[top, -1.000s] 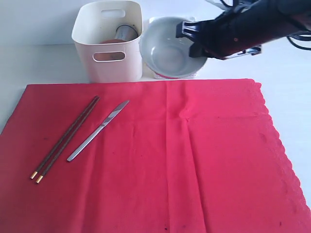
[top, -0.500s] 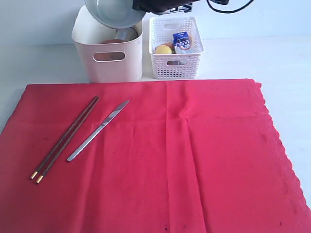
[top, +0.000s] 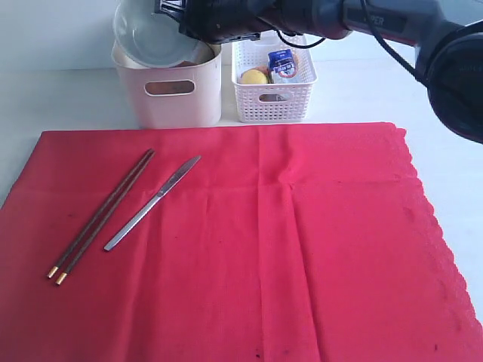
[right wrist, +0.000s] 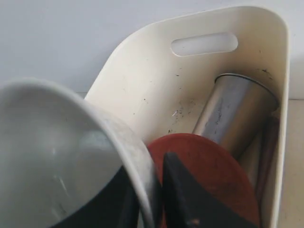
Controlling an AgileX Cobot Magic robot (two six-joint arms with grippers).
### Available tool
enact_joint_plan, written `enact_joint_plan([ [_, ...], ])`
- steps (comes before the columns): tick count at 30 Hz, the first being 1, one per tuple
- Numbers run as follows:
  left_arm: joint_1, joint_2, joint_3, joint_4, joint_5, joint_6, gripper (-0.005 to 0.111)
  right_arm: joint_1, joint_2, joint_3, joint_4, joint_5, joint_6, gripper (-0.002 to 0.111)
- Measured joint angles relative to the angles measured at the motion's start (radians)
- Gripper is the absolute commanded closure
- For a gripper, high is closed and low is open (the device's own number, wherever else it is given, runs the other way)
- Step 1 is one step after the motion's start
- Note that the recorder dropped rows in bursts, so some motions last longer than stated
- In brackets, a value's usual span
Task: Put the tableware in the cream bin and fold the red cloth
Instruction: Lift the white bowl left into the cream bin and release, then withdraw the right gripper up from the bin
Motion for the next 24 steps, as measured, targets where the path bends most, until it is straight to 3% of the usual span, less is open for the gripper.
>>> enact_joint_plan([
  [5,0.0,0.0,0.0,0.0,0.0,0.0,0.106,0.0,0.008,-0.008,0.002,-0.022,0.004,0.065],
  [9,0.0,0.0,0.0,0.0,0.0,0.0,0.106,0.0,0.011,-0.008,0.002,-0.029,0.004,0.061],
  [19,0.0,0.0,0.0,0.0,0.0,0.0,0.106,0.002,0.011,-0.008,0.004,0.04,0.004,0.061],
  [24,0.0,0.0,0.0,0.0,0.0,0.0,0.106,-0.005,-0.053,-0.008,-0.018,0.159,0.004,0.069],
])
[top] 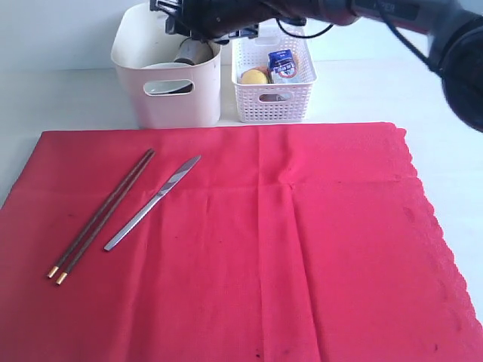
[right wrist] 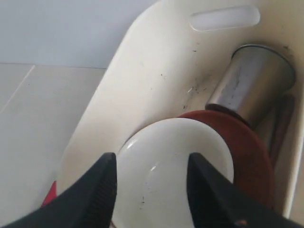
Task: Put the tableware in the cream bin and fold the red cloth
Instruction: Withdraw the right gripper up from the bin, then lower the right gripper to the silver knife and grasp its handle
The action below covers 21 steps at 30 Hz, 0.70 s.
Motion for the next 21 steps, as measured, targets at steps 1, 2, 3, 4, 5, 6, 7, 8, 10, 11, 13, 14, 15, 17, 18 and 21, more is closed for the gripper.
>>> enact_joint_plan([
  [1,0.0,0.0,0.0,0.0,0.0,0.0,0.106,-0.005,-0.024,0.0,-0.018,0.029,0.0,0.072],
  [2,0.0,0.0,0.0,0.0,0.0,0.0,0.106,-0.007,-0.043,0.0,-0.043,0.052,0.0,0.075],
  [3,0.0,0.0,0.0,0.0,0.0,0.0,0.106,-0.009,-0.072,0.0,-0.071,0.085,0.0,0.083],
  [4,0.0,0.0,0.0,0.0,0.0,0.0,0.106,-0.011,-0.124,0.0,-0.123,0.151,0.0,0.087],
  [5,0.0,0.0,0.0,0.0,0.0,0.0,0.106,-0.013,-0.154,0.0,-0.149,0.19,0.0,0.093],
  [6,0.0,0.0,0.0,0.0,0.0,0.0,0.106,-0.013,-0.208,0.0,-0.187,0.274,0.0,0.097],
  [7,0.0,0.0,0.0,0.0,0.0,0.0,0.106,-0.013,-0.234,0.0,-0.203,0.318,0.0,0.103],
  [8,0.0,0.0,0.0,0.0,0.0,0.0,0.106,-0.009,-0.275,0.0,-0.237,0.393,0.0,0.106],
  [10,0.0,0.0,0.0,0.0,0.0,0.0,0.106,0.027,-0.328,0.0,-0.323,0.485,0.0,0.108],
  [11,0.0,0.0,0.0,0.0,0.0,0.0,0.106,0.048,-0.342,0.002,-0.347,0.507,-0.009,0.108],
  [13,0.0,0.0,0.0,0.0,0.0,0.0,0.106,0.096,-0.359,0.012,-0.368,0.547,-0.045,0.108],
  [14,0.0,0.0,0.0,0.0,0.0,0.0,0.106,0.138,-0.363,0.016,-0.371,0.574,-0.093,0.108],
  [15,0.0,0.0,0.0,0.0,0.0,0.0,0.106,0.172,-0.363,0.018,-0.371,0.603,-0.15,0.108],
  [17,0.0,0.0,0.0,0.0,0.0,0.0,0.106,0.232,-0.341,0.018,-0.372,0.664,-0.268,0.108],
  [18,0.0,0.0,0.0,0.0,0.0,0.0,0.106,0.255,-0.324,0.018,-0.372,0.69,-0.317,0.108],
  [21,0.0,0.0,0.0,0.0,0.0,0.0,0.106,0.294,-0.257,0.018,-0.379,0.765,-0.466,0.108],
])
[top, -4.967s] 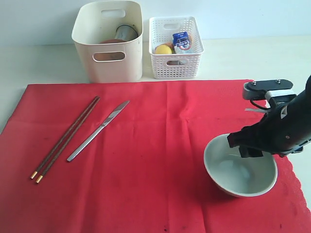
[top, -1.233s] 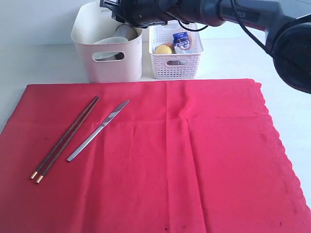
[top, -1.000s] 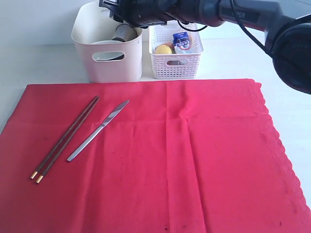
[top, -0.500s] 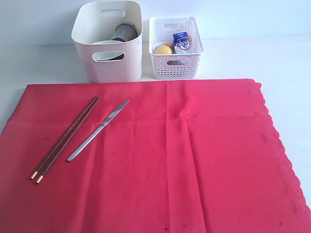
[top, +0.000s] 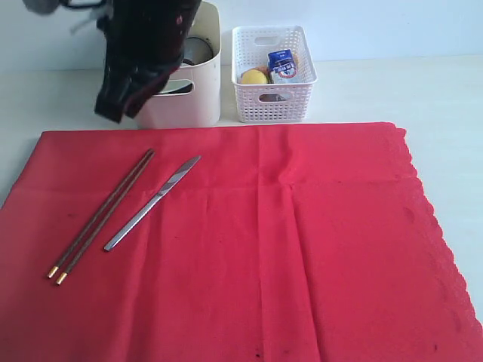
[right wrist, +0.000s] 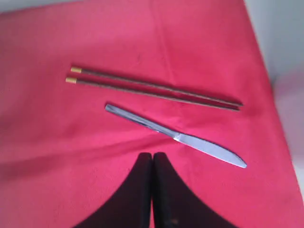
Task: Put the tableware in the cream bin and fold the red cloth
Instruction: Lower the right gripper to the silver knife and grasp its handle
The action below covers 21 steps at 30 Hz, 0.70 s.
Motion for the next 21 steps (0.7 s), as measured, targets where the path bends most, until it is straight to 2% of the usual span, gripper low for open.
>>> enact_joint_plan([
  [5,0.0,0.0,0.0,0.0,0.0,0.0,0.106,0.025,0.108,0.0,-0.046,0.015,-0.11,0.102],
  [13,0.0,0.0,0.0,0.0,0.0,0.0,0.106,0.046,0.211,0.0,-0.084,-0.074,-0.196,0.073],
  [21,0.0,0.0,0.0,0.0,0.0,0.0,0.106,0.048,0.265,0.0,0.017,-0.112,-0.34,0.07],
])
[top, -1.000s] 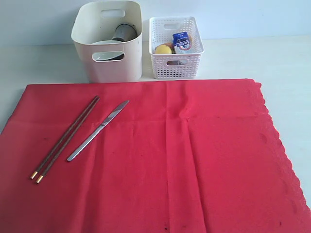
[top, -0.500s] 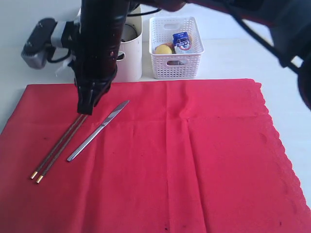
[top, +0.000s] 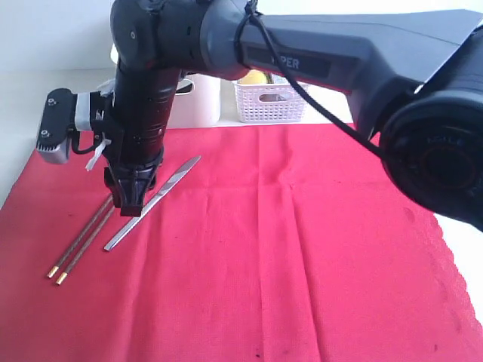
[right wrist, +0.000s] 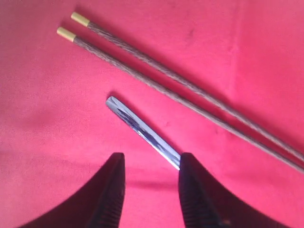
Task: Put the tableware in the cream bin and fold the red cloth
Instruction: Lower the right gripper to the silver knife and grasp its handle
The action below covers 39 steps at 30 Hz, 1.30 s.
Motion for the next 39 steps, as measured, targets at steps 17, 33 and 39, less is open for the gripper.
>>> enact_joint_plan([
  [17,0.0,0.0,0.0,0.0,0.0,0.0,0.106,0.0,0.115,0.0,0.009,-0.109,-0.129,0.07],
  [33,0.0,0.0,0.0,0.0,0.0,0.0,0.106,0.0,0.147,-0.002,-0.014,-0.105,-0.129,0.071],
  [39,0.0,0.0,0.0,0.0,0.0,0.0,0.106,0.0,0.149,-0.003,-0.014,-0.081,-0.129,0.079],
])
